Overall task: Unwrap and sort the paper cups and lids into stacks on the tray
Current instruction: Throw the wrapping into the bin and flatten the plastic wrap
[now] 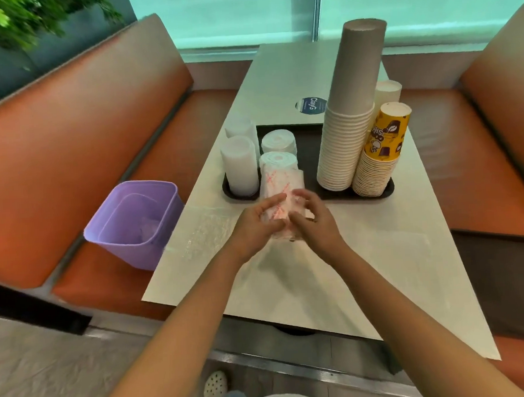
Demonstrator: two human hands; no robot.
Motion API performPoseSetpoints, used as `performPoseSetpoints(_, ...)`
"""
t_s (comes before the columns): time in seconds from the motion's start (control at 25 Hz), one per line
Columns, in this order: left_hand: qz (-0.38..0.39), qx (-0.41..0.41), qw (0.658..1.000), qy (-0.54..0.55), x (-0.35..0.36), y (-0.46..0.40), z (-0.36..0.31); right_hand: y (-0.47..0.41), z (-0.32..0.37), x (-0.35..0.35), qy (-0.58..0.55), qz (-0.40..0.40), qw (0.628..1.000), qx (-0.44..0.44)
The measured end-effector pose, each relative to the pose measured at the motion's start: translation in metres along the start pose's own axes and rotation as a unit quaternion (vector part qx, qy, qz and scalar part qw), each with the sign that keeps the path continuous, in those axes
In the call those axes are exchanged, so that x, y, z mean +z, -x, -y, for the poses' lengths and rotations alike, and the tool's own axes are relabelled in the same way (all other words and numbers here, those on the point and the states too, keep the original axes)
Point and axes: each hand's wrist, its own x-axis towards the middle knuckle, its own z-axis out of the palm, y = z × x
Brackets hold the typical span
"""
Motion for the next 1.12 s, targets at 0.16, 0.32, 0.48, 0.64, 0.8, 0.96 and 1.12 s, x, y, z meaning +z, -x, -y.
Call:
performPoseSetpoints(0.16,-0.032,-0.017,0.998,0.045,-0.057,0.007,0.010,-0.011,0.012,0.053,-0.042,0.102,0.993,0.042)
performPoseSetpoints(0.32,-0.073,-0.073,0.977,0.186,-0.146,0.007,0.025,-0.041,0.024,0.140,-0.013,0.152,0.987,0.059)
performPoseSetpoints(0.48,-0.135,-0.110,0.972,0.159,-0.243,0.001,0.055,-0.070,0.017,0.235,0.081,0.173,0.981,0.039)
performPoseSetpoints(0.64,-0.209,-0.211,0.955,0.020,-0.332,-0.042,0.094,-0.104,-0.008,0.311,0.145,0.131,0.977,0.086)
performPoseSetpoints(0.8,-0.191,-0.280,0.935,-0.099,-0.376,-0.089,0.131,-0.132,-0.032,0.347,0.177,0.097,0.966,0.163)
performPoseSetpoints(0.96,-0.099,-0.288,0.942,-0.142,-0.384,-0.132,0.167,-0.148,-0.060,0.369,0.205,0.105,0.941,0.248)
performPoseSetpoints(1.12,-0.036,-0.377,0.904,-0.200,-0.384,-0.158,0.202,-0.151,-0.080,0.381,0.212,0.110,0.932,0.273)
